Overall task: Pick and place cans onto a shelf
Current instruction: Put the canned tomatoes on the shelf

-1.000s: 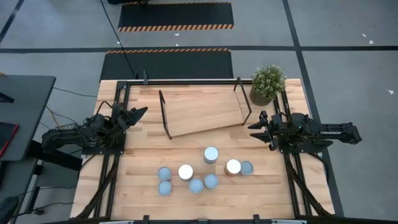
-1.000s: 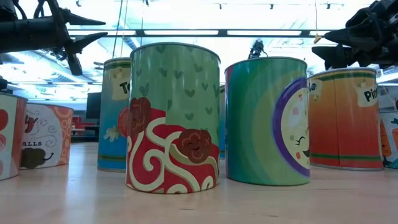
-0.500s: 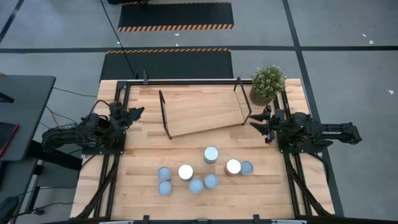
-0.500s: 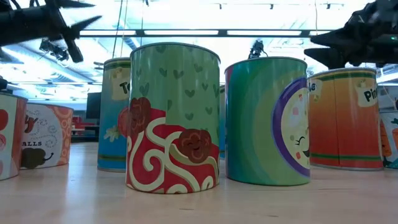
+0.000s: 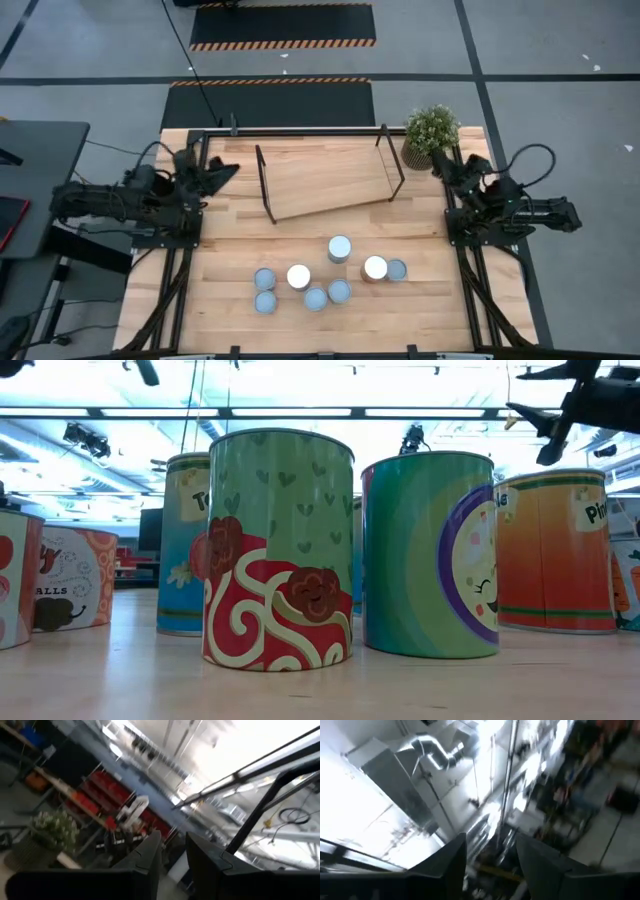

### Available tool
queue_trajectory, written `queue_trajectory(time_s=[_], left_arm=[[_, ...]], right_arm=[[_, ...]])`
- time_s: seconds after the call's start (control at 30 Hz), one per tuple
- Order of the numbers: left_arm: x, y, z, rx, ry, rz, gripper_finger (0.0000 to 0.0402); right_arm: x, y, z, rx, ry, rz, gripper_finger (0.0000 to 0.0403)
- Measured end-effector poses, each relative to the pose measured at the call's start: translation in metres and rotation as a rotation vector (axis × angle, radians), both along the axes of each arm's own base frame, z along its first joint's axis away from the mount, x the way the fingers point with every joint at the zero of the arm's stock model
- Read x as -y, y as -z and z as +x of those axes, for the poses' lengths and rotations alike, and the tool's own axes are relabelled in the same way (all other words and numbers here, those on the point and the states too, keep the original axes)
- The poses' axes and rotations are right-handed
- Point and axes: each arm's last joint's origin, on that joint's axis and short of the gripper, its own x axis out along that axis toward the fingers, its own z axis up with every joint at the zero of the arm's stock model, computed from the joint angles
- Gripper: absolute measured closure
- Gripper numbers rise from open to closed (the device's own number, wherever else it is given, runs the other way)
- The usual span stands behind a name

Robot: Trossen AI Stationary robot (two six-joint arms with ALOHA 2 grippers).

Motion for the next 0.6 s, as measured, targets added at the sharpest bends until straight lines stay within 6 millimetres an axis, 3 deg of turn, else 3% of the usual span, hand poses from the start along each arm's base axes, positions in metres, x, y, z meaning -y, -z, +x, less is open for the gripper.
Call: queue_trajectory(time_s=[0.17,0.37,0.47,0.6], left_arm=[[0.011,-0.005,0.038,-0.101,0.065,-0.052,0.0305],[0.029,-0.018,0.076,-0.179,0.141,-0.079,0.0305],[0.040,-0.026,0.090,-0.263,0.174,-0.062,0.0305],[0.055,-0.045,0.099,-0.369,0.245,-0.064,0.0306]], right_arm=[[-0.004,0.005,0.011,-0.080,-0.198,-0.023,0.0222],[-0.008,-0.019,0.017,-0.207,-0.252,-0.183,0.0222],[-0.007,-0.027,0.023,-0.265,-0.273,-0.151,0.0222],[-0.006,-0.046,0.028,-0.198,-0.276,-0.099,0.0222]])
